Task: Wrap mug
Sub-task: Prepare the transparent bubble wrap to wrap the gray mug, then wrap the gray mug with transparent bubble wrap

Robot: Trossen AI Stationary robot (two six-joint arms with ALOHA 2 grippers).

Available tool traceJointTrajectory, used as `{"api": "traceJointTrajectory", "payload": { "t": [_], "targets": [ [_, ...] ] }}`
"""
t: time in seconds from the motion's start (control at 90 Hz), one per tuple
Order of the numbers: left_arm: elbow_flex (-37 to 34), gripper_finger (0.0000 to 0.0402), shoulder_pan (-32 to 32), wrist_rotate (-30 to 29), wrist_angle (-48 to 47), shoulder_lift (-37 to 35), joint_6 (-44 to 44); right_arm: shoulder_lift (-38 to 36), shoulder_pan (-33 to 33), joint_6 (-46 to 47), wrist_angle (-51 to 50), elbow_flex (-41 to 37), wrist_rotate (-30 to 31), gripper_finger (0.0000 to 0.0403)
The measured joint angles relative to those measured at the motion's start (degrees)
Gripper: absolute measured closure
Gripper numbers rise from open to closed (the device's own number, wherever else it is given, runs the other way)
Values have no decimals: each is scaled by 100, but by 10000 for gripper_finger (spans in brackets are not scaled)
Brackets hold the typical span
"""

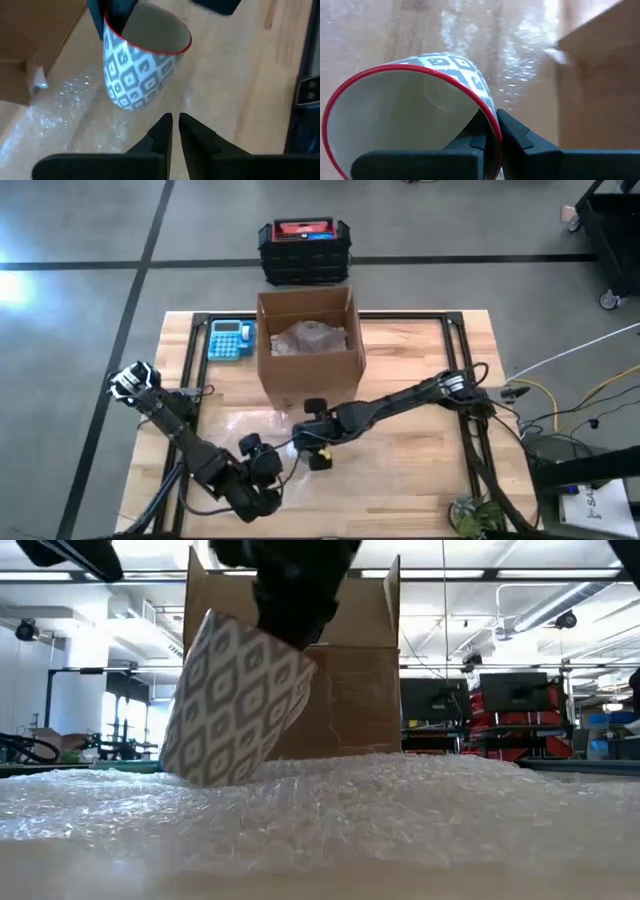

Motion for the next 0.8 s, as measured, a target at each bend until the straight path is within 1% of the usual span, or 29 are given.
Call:
{"api": "traceJointTrajectory", "payload": {
  "t": [0.111,0.233,0.378,0.489,0.567,0.644,0.711,0.8],
  "targets": [
    [-99,381,-13,47,-57,0,-119,247,-9,6,-69,312,-5,379],
    [-144,381,-15,161,-78,-2,-175,375,-11,0,-67,468,7,354],
    [-142,381,-28,166,-69,-2,-177,354,-15,-15,-105,526,2,310],
    [-142,381,-28,166,-75,-2,-177,234,-20,-137,-353,775,-6,270],
    [-142,381,-28,175,-91,-2,-177,43,-10,-162,-801,1009,-5,247],
    [-142,381,-43,190,-91,-2,-182,-149,37,-169,-1718,1172,6,230],
    [-142,381,-52,194,-95,-2,-202,-330,123,-110,-2452,1170,3,220],
    [-142,381,-85,198,-94,4,-302,-675,322,169,-3054,980,9,212]
  ]
}}
